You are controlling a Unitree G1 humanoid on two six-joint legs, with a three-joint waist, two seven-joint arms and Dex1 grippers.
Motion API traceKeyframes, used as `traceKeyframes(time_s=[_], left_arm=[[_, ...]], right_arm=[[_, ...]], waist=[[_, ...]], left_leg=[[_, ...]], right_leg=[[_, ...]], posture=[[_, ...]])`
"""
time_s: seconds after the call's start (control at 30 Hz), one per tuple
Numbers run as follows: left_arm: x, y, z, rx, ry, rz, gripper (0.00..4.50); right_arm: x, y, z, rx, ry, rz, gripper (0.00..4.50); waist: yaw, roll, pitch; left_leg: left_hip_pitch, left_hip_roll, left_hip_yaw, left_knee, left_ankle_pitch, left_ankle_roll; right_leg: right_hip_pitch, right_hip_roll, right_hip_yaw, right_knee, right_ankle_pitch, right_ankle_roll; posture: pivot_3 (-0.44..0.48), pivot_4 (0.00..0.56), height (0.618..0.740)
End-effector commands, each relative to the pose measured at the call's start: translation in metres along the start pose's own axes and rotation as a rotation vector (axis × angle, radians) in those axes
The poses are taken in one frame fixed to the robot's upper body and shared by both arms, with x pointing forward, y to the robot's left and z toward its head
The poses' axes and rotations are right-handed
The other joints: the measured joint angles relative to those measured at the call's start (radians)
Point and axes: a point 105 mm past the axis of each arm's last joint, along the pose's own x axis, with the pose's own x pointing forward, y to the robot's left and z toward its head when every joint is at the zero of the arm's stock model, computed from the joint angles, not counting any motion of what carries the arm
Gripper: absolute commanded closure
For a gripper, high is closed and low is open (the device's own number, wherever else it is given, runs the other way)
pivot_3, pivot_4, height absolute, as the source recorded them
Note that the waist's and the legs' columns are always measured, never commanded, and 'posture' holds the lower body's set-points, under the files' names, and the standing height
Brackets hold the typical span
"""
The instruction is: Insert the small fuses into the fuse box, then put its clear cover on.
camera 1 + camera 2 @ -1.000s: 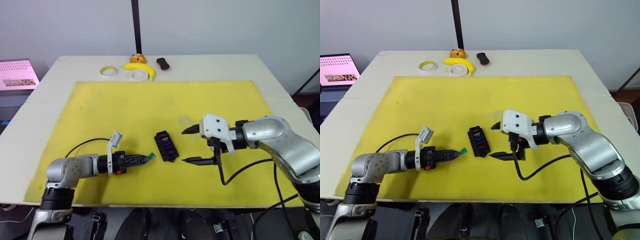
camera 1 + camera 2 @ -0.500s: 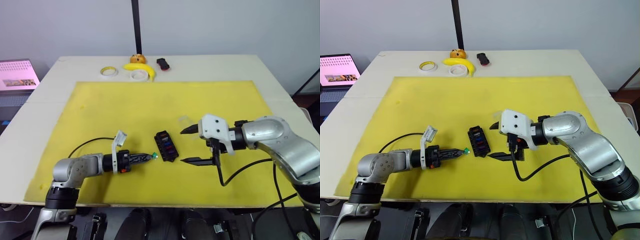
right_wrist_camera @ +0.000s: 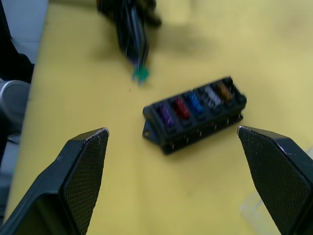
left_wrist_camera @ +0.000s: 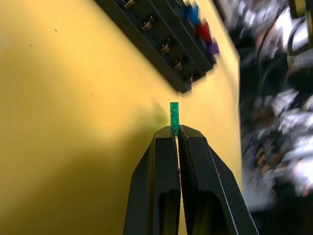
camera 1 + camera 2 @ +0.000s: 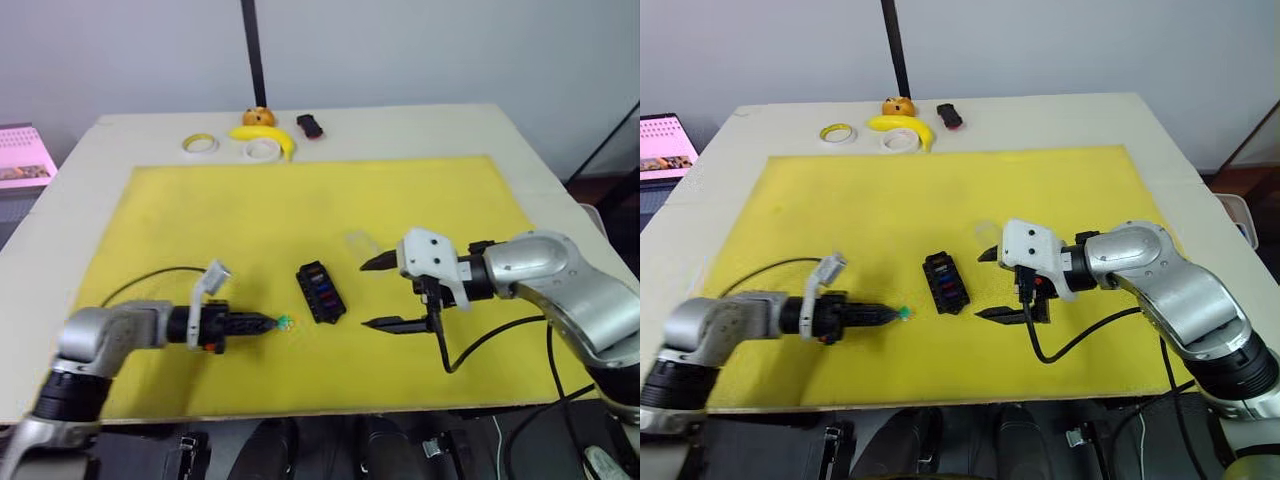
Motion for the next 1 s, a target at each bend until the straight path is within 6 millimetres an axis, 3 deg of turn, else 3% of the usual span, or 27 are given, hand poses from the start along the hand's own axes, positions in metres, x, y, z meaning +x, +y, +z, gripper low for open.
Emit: traceKeyframes(time_s=[0.03,0.17,0.27,0.43,0.57,0.67,0.73,1.0], left_arm=[[-0.012,-0.015,0.017,0.344,0.092,-0.039,4.43],[-0.022,-0.012,0.037,0.588,0.166,-0.005,4.43],[-0.019,-0.014,0.059,0.740,0.172,0.019,4.43],[-0.006,-0.021,0.083,0.836,0.128,0.018,4.43],[-0.003,-0.021,0.083,0.851,0.136,0.014,4.43],[-0.002,-0.020,0.084,0.849,0.129,0.024,4.50],[-0.001,-0.020,0.085,0.848,0.127,0.025,4.50],[0.005,-0.021,0.092,0.865,0.110,0.026,4.50]], right_arm=[[0.001,0.001,0.023,0.010,-0.059,0.067,0.00],[0.011,-0.008,0.038,0.046,-0.099,0.098,0.00],[0.029,-0.022,0.056,0.094,-0.130,0.105,0.00],[0.050,-0.025,0.072,0.091,-0.129,0.140,0.00],[0.060,-0.031,0.075,0.076,-0.104,0.132,0.00],[0.063,-0.037,0.078,0.069,-0.107,0.117,0.92],[0.065,-0.037,0.075,0.051,-0.089,0.112,1.85],[0.075,-0.038,0.069,0.038,-0.054,0.105,1.85]], waist=[[-0.008,0.000,0.000],[-0.009,0.000,0.000],[-0.011,0.000,0.000],[-0.011,0.000,0.000],[-0.014,0.000,0.000],[-0.016,0.000,0.000],[-0.015,0.000,0.000],[-0.016,0.000,0.000]], left_leg=[[0.000,0.000,0.000,0.000,0.000,0.000],[0.000,0.000,0.000,0.000,0.000,0.000],[-0.001,0.000,0.000,0.000,0.000,0.000],[-0.004,0.000,0.000,0.000,0.000,0.000],[-0.011,-0.001,0.000,0.002,0.000,0.000],[-0.011,-0.001,0.000,0.002,0.001,-0.001],[-0.011,0.000,0.000,0.002,0.001,-0.001],[-0.011,0.000,0.000,0.003,0.001,-0.001]], right_leg=[[0.000,0.000,0.000,0.000,0.000,0.000],[0.001,-0.001,0.000,-0.001,0.000,-0.001],[0.000,0.000,0.000,-0.001,0.000,-0.001],[-0.005,0.000,0.000,0.000,0.002,0.003],[-0.011,0.001,0.000,0.002,0.003,0.004],[-0.012,0.002,-0.001,0.003,0.003,0.005],[-0.012,0.005,-0.001,0.004,0.003,0.005],[-0.012,0.006,-0.001,0.005,0.004,0.005]], posture=[[0.000,0.150,0.740],[0.000,0.150,0.740],[0.000,0.150,0.740],[0.000,0.150,0.740],[0.000,0.150,0.740],[0.000,0.150,0.740],[0.000,0.150,0.740],[0.000,0.150,0.740]])
